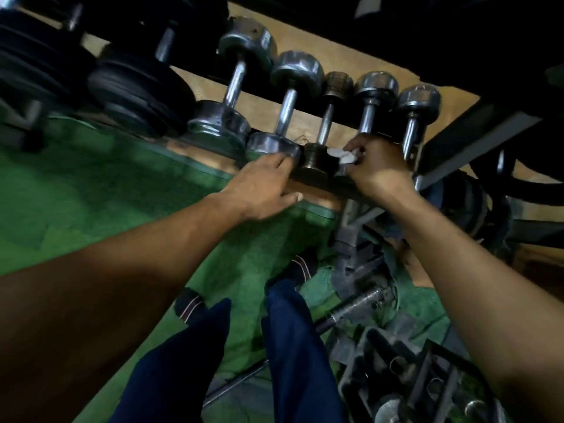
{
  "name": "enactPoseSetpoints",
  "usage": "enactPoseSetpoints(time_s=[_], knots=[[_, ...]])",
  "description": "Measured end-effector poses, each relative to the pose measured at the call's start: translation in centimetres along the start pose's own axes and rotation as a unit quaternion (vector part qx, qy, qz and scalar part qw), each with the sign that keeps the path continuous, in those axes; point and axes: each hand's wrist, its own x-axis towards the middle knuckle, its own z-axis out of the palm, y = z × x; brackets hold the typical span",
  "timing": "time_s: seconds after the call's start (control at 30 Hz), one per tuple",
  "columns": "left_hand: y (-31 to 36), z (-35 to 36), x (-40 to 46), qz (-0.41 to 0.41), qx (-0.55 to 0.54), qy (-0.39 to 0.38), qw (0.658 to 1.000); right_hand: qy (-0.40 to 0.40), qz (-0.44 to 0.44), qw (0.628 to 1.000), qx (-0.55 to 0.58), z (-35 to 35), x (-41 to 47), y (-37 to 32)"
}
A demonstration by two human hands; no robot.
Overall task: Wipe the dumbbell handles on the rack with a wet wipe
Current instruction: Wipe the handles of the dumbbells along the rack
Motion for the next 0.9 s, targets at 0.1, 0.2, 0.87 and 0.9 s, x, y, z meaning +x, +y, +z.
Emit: enactPoseSetpoints(time_s=[0.1,0.2,0.87,0.9], knots=[[-3.1,-2.8,-4.6,-0.013,-0.021,0.018,1.0,0.02,-0.023,1.0,-0.006,1.0,-1.4,-6.1],[-6.0,-6.9,-10.7,-0.03,-0.014,0.047,0.998,0.037,-0.049,0.998,-0.006,0.6,-3.4,-13.5],[-20.6,-37.2,-55.9,-0.295,0.035,0.266,0.917,0.021,-0.363,0.927,-0.087,-13.6,-18.4,-64.9],[-21.1,-38.1,-57.4,-0.306,0.031,0.273,0.911,0.027,-0.379,0.921,-0.086,-14.0,-18.6,-66.8]])
